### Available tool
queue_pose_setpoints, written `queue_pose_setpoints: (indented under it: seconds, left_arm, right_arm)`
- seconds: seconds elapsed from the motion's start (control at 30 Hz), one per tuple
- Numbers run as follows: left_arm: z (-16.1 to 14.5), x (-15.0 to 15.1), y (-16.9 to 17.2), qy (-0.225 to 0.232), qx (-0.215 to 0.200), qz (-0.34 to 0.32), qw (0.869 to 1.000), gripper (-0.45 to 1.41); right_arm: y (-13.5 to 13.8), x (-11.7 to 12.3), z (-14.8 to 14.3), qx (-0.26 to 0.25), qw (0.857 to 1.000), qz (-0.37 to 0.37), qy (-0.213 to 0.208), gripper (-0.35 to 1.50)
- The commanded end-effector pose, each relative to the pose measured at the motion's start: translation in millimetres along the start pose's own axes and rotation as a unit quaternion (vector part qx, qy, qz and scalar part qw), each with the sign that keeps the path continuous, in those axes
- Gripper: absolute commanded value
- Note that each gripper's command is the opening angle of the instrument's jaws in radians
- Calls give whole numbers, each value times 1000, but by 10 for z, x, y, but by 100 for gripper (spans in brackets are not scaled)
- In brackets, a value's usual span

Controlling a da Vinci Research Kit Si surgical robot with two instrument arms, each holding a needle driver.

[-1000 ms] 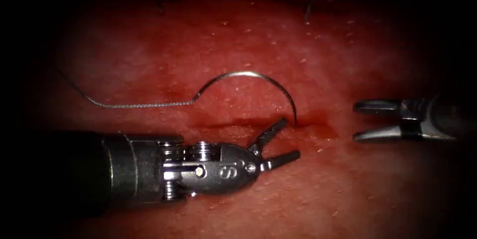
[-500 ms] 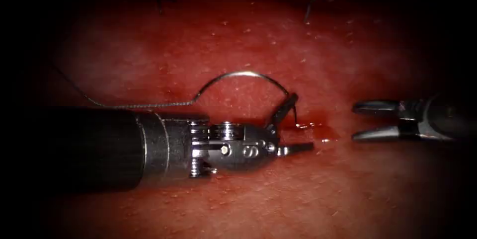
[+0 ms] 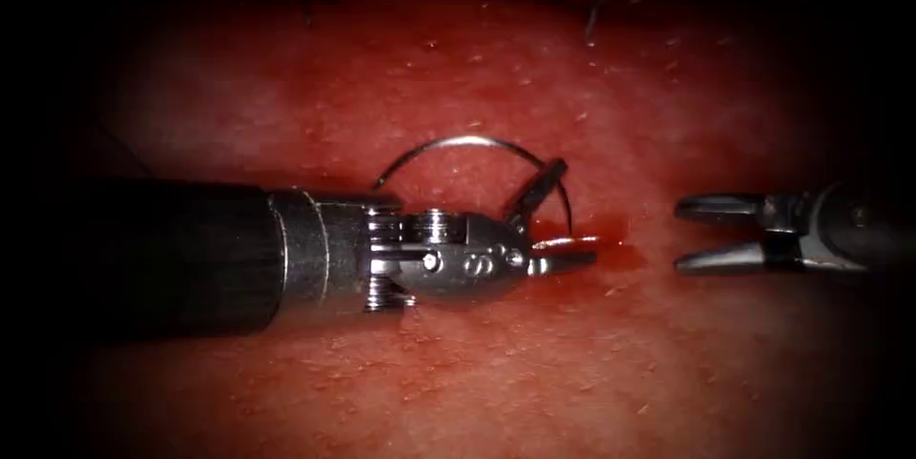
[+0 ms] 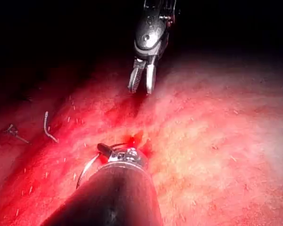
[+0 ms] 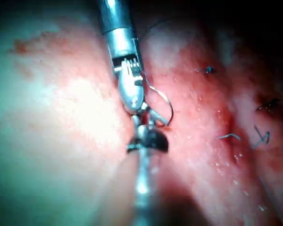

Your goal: Wound Closure

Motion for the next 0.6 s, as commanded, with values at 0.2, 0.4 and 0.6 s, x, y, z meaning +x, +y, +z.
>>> queue_pose_setpoints:
  seconds: [0.2,0.4,0.6]
  left_arm:
    - [12,2,0,-1,1,-1,1000,20]
    - [17,5,1,-2,5,10,1000,-14]
    - [7,4,0,8,17,8,1000,-45]
  right_arm:
    - [-3,-4,9,0,1000,0,0,15]
    - [-4,-4,11,0,1000,-1,0,15]
    - [-4,-4,11,0,1000,-1,0,15]
